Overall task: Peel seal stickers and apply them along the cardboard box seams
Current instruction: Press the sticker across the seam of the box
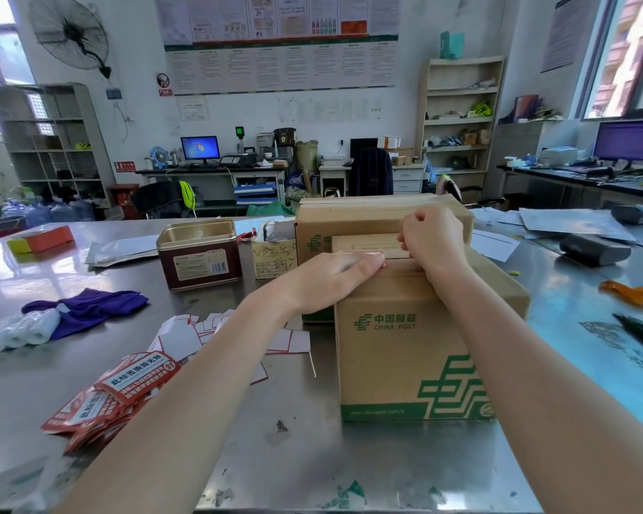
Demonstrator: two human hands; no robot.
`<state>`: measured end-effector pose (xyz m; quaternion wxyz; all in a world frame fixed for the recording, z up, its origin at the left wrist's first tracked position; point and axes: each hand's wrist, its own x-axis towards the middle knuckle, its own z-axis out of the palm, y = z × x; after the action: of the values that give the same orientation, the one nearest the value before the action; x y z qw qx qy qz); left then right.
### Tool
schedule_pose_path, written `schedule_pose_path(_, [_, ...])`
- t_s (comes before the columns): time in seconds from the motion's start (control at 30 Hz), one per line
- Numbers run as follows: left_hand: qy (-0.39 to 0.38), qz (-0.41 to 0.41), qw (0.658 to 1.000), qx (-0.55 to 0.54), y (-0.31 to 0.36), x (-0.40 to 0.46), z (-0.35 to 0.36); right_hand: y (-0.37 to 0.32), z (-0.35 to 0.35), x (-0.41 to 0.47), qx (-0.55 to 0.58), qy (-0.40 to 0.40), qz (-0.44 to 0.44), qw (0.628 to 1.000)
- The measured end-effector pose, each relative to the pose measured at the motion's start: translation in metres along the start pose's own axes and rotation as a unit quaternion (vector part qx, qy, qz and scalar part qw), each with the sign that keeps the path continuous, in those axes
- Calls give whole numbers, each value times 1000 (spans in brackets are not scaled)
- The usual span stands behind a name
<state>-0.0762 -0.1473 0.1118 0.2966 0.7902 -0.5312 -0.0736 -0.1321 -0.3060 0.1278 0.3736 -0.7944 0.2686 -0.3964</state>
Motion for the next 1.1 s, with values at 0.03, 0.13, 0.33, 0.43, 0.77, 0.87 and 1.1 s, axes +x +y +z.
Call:
schedule_pose_path(0.03, [17, 2, 1000, -18, -4, -5, 1, -2, -1, -1, -6, -12, -19, 1000])
schedule_pose_path(0.13, [95, 4, 992, -85, -16, -20, 13, -9, -2, -8, -34, -93, -82, 992])
schedule_pose_path(0.33, [199, -9, 926, -320, -19, -43, 52, -11, -2, -12, -87, -203, -108, 969])
schedule_pose_path(0.43, [200, -12, 921, -334, -23, -48, 54, -14, -7, -18, -117, -213, -130, 961])
schedule_pose_path(0.77, [199, -81, 940, -263, -33, -72, 34, -33, 3, -75, -170, -177, -227, 942])
schedule_pose_path(0.87, [221, -123, 949, -188, -41, -87, 20, -44, 11, -94, -137, -208, -267, 931])
schedule_pose_path(1.1, [214, -224, 951, 19, -94, -137, -15, -66, 65, -141, -71, -319, -292, 899])
